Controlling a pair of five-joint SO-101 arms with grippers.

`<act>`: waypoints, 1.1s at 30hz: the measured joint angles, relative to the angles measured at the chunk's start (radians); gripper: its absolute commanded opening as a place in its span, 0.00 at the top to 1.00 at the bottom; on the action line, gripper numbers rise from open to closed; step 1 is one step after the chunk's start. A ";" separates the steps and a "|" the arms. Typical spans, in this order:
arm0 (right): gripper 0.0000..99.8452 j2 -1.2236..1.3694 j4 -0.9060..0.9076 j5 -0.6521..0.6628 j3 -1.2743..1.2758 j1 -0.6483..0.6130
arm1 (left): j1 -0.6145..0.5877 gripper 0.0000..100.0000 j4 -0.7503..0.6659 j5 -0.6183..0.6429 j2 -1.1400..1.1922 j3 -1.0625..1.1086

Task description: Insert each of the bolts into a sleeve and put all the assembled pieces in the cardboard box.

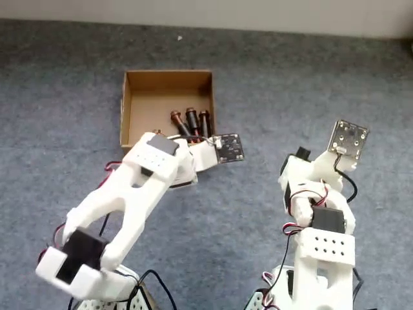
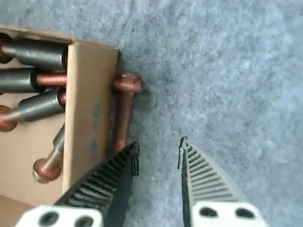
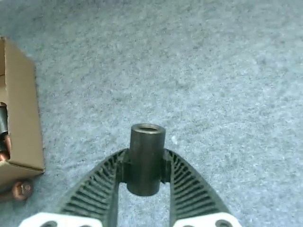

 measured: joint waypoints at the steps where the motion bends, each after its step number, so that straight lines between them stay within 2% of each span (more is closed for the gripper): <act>1: 0.99 0.000 0.000 0.000 0.000 0.000 | 0.000 0.84 0.000 -0.002 0.026 -0.020; 19: 0.99 0.000 -0.005 0.000 0.000 0.000 | 0.006 0.84 0.000 -0.003 0.443 -0.407; 25: 0.99 0.000 -0.005 0.000 0.000 0.000 | 0.006 0.94 0.000 -0.003 0.534 -0.474; 33: 0.99 -0.002 -0.005 0.000 0.002 0.000 | 0.008 0.95 0.031 -0.005 0.539 -0.489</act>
